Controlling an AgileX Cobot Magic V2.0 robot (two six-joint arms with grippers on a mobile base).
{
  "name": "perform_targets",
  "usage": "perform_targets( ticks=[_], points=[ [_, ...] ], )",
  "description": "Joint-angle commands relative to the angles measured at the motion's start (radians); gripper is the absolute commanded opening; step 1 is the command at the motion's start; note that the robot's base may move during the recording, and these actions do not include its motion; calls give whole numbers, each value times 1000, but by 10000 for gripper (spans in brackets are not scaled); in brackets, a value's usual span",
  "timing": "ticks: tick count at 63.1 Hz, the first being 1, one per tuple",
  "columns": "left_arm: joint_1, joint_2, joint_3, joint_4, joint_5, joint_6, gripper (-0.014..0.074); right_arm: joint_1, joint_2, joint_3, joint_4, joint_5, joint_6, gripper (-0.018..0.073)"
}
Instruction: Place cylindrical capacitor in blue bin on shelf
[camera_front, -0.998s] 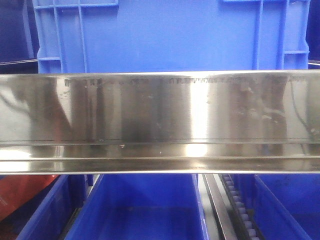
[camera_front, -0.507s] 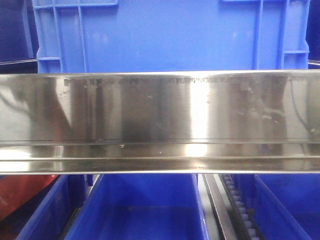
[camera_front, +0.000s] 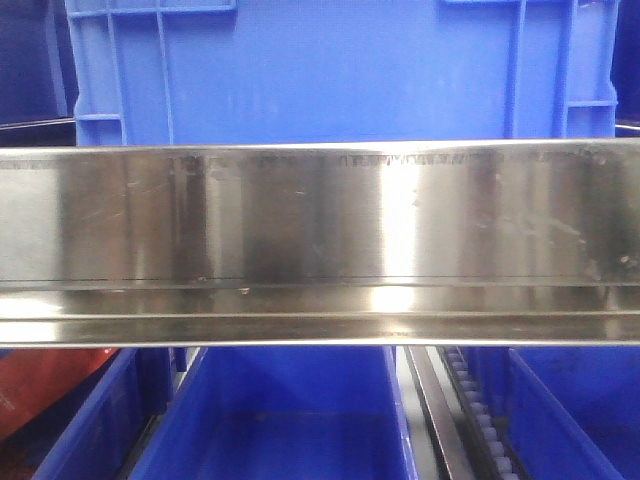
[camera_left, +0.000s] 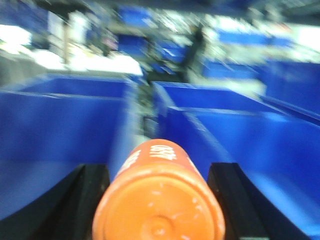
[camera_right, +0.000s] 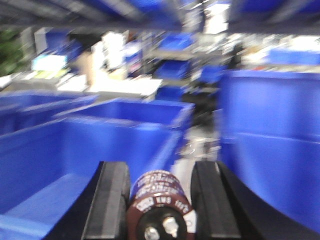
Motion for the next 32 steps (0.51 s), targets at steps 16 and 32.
perform_targets(
  ticks=[16, 32],
  points=[
    [-320, 322, -187, -117, -101, 91, -111, 140, 322, -192, 3, -96, -14, -163],
    [-526, 587, -263, -61, -295, 91, -111, 172, 484, -220, 3, -233, -14, -163]
  ],
)
